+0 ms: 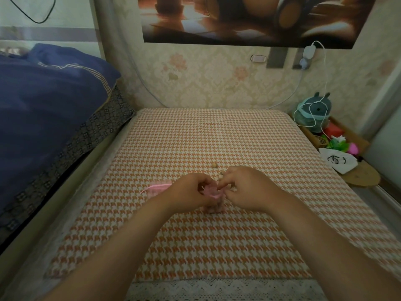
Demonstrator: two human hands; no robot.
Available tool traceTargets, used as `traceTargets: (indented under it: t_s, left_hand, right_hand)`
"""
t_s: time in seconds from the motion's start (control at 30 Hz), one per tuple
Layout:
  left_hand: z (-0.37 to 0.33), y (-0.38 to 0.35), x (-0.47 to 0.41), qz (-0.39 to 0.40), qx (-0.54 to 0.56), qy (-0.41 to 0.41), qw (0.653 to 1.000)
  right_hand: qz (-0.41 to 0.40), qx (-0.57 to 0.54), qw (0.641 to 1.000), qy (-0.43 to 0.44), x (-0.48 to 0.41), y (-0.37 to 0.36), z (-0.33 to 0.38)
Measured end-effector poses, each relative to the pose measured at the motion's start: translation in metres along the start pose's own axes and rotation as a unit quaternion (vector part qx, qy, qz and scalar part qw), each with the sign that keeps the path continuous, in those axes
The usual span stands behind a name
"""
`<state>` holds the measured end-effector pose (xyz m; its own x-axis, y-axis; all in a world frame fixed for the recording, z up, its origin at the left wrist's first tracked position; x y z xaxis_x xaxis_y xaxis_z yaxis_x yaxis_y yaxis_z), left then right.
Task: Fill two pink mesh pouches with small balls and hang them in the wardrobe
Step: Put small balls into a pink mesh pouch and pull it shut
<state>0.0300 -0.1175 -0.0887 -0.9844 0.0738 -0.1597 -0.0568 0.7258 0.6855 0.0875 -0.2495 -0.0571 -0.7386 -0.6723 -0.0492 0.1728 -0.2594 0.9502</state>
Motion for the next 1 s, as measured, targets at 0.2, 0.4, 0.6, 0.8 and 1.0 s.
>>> traceTargets:
  t_s: [0.2,0.4,0.6,0.8,1.0]
  left_hand:
    - [0.005,-0.007,-0.003,0.021,0.023,0.013,0.999]
    - [0.003,-0.007,-0.002,0.030,0.024,0.002,0.999]
    - [-0.006,-0.006,-0.003,0.014,-0.009,-0.016,1.000]
    - [-0.007,-0.002,-0.003,-0.001,-0.026,-0.029,0.999]
    - [-0.004,0.001,-0.001,0.018,-0.051,-0.027,0.998]
  right_hand:
    - [-0.013,0.000,1.000,0.017,0.001,0.001,0.005]
    - [0.003,0.038,0.999,0.012,0.002,0.000,0.008]
    - [0.012,0.062,0.998,0.005,0.003,0.001,0.011]
    - [0.065,0.007,0.998,-0.016,0.004,-0.002,0.009]
    - [0.088,-0.134,0.986,-0.046,0.007,0.000,-0.003]
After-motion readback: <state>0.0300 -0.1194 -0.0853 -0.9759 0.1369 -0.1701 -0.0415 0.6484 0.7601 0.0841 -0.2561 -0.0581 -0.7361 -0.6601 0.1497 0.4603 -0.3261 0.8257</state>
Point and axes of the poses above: each hand's wrist, its own x-axis away from the middle knuckle, its own y-axis out of the back of the hand, z = x × y, the point moved 7 cm from there along -x, towards the middle knuckle, and after that the axes turned 13 degrees about -y, right-handed, at the moved point
